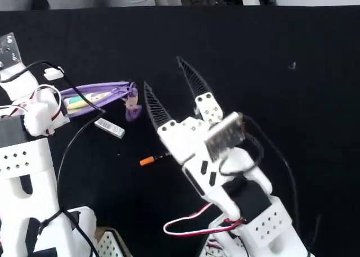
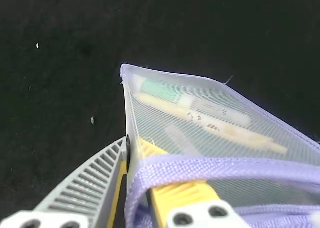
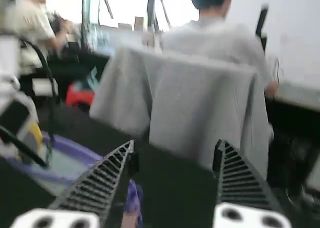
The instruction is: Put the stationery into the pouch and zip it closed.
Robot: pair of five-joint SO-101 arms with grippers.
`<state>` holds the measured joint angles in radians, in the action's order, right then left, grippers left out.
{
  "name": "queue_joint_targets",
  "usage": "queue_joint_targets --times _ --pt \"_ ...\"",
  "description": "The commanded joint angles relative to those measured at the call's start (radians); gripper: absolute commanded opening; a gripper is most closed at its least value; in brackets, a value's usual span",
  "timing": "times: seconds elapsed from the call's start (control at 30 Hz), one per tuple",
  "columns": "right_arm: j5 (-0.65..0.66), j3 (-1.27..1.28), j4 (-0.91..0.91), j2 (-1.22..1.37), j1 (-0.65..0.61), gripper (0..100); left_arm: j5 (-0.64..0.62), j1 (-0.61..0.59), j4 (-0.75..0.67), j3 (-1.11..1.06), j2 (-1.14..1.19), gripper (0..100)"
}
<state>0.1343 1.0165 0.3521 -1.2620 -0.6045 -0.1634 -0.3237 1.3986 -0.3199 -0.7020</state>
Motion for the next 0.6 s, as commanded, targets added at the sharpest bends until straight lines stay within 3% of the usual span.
queue_joint_targets --times 0.0,0.3,0.57 --pt "0.084 -0.064 0.193 -0.018 0.054 23.0 0.000 -0.018 -0.048 0.059 -0.008 3" --pt "0.512 0.021 0.473 -0.012 -0.127 23.0 0.000 -0.033 -0.054 0.067 -0.005 3" --pt "0.646 0.154 0.491 -0.008 -0.227 22.9 -0.002 -0.111 -0.095 0.059 -0.005 3"
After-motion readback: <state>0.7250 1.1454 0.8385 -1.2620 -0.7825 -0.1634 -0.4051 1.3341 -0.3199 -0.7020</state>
